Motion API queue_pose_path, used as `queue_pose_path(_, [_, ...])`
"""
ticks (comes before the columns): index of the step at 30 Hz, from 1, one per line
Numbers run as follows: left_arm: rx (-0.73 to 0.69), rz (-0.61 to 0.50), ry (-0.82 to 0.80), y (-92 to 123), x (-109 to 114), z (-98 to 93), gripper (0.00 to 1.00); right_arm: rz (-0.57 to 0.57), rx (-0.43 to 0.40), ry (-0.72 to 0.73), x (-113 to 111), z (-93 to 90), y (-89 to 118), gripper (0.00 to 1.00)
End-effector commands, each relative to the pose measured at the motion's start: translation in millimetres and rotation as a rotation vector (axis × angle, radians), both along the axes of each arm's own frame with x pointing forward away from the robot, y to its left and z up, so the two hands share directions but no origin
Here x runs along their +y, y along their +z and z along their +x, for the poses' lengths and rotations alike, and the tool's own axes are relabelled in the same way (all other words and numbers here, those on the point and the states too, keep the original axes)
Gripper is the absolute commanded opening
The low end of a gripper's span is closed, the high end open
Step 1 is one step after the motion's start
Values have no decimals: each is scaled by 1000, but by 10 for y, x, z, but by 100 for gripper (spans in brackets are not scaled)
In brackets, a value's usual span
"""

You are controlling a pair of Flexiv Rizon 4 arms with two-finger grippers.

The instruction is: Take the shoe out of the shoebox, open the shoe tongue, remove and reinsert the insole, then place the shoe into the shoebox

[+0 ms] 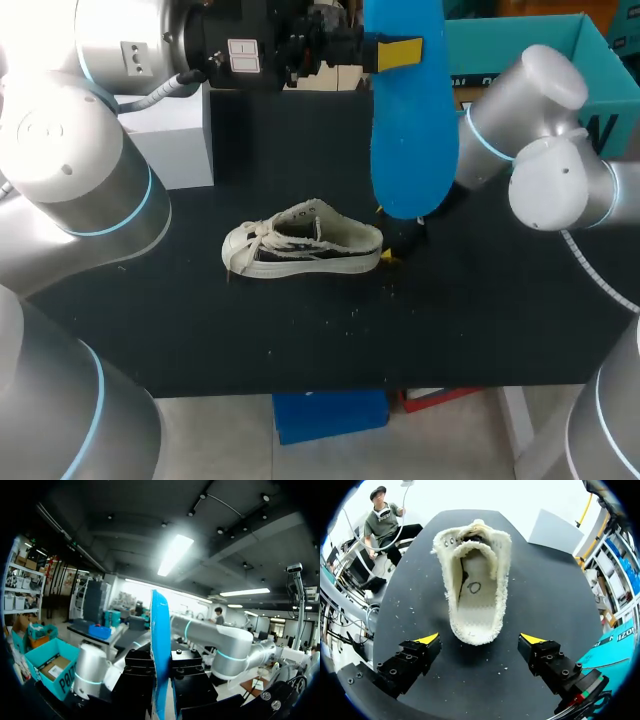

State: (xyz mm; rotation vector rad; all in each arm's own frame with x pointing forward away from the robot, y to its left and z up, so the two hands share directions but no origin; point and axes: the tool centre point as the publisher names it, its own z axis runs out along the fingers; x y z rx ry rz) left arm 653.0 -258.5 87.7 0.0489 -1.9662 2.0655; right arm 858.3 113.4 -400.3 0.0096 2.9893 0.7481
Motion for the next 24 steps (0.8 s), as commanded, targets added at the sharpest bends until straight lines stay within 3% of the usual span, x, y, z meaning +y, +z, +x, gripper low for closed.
queue_pose_path(1, [0,2,2,-1,-7,-5,0,-131,-3,-2,75,23,63,100])
queue_pose_path(24, [0,2,2,-1,-7,-5,0,-433,-26,46,241,137,184,100])
